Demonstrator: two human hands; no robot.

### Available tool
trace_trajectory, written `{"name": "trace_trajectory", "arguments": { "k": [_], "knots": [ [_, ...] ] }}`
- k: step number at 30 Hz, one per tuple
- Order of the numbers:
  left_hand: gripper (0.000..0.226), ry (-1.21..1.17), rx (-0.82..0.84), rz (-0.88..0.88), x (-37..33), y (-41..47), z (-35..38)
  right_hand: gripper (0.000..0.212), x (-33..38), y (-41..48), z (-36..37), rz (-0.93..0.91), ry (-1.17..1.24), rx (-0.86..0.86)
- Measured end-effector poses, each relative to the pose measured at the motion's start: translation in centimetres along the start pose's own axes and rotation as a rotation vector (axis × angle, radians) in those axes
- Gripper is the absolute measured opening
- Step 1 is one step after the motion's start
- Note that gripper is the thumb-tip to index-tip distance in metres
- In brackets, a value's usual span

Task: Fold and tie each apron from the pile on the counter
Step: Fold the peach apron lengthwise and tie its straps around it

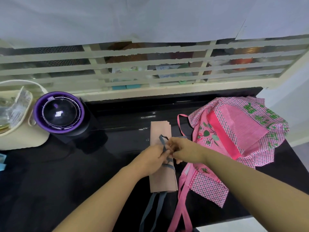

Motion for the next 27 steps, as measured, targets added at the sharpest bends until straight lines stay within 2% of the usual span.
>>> {"name": "trace_trajectory", "arguments": {
  "k": [4,8,11,16,19,25,27],
  "knots": [
    [0.019,-0.151,-0.174,0.004,1.3,-0.6,-1.3,0.026,0.9,-0.6,0.0,-0.061,-0.177,-0.138],
    [0.013,-0.266,-0.267,-0.017,1.7,-0.7,-1.6,0.026,1.2,-1.0,-0.2,-0.149,-0.052,-0.328],
    [0.012,-0.332,-0.259,-0.028,2.5,-0.8,-1.3,0.023,0.7,-0.9,0.0,-0.16,-0.039,-0.408],
    [0.016,-0.242,-0.248,0.004,2.0,-1.6,-1.3,0.02,-0.1,-1.0,-0.4,-0.139,-0.003,-0.502],
    [0.018,-0.183,-0.277,0.012,1.9,-2.3,-1.5,0.02,-0.2,-0.8,-0.5,-0.162,0.059,-0.498],
    [0.019,-0.063,-0.292,0.014,1.7,-2.8,-1.1,0.014,-0.3,-0.2,-0.3,-0.125,0.011,-0.457],
    [0.021,0.083,-0.309,0.017,1.2,-3.2,-1.2,0.011,-0.4,-0.2,-0.3,-0.117,0.03,-0.464]
  ]
}}
Point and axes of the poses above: each hand's wrist, its own y-axis towards the middle knuckle, its own z-axis out of the palm, x = y × z, the point moved 10 cm from there along y, towards the middle knuckle, and after that the axes turned 13 degrees about x, right-handed, at the moved point
